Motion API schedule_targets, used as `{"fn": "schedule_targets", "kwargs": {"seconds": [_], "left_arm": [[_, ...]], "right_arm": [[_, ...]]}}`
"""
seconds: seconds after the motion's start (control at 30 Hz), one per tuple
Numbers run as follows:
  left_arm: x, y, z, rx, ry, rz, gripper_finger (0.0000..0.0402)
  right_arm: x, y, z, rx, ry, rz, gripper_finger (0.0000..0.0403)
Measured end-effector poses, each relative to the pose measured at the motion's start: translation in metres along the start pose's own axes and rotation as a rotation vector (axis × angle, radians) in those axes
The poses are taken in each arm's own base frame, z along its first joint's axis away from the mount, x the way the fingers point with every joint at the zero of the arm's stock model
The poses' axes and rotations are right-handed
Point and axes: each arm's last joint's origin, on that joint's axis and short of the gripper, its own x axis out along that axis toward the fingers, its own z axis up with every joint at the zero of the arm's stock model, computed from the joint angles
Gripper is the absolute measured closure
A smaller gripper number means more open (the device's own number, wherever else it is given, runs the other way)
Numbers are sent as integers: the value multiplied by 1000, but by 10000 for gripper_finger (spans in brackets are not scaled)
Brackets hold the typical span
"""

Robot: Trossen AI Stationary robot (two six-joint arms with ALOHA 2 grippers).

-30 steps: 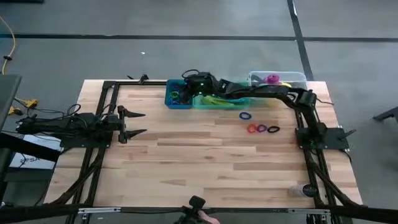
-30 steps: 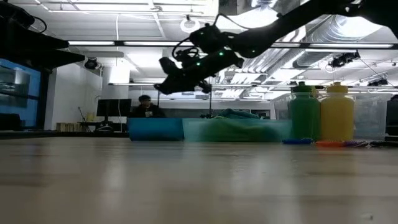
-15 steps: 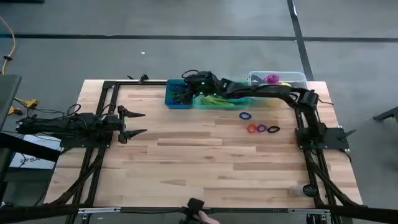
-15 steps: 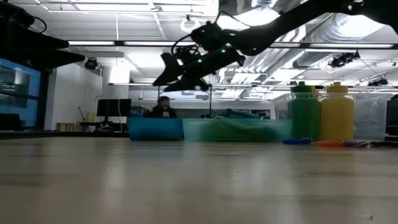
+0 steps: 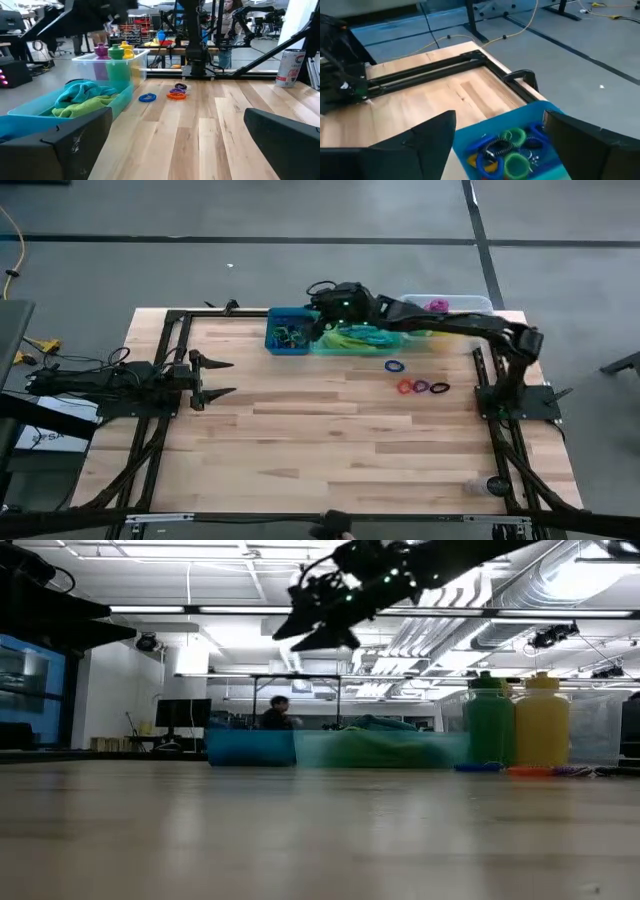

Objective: Pick & Place Sports Items
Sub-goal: Put the red spring keychain into the blue bin

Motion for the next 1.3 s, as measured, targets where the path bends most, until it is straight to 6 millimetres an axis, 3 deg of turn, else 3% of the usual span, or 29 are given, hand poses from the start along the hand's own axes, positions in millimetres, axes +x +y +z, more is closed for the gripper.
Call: {"fn": "schedule_targets", "kwargs": {"seconds": [0.33,0.6,0.97,1.3], "left_arm": [[0,0,0,0,0,0,34],[0,0,0,0,0,0,34],[0,0,0,0,0,0,34],[0,0,0,0,0,0,34]], "right_arm": [[-52,13,18,-10,1,25,163],[-102,20,5,-4,-14,46,163],[-171,29,-61,157,179,55,163],[-201,35,-122,179,555,-101,163]]}}
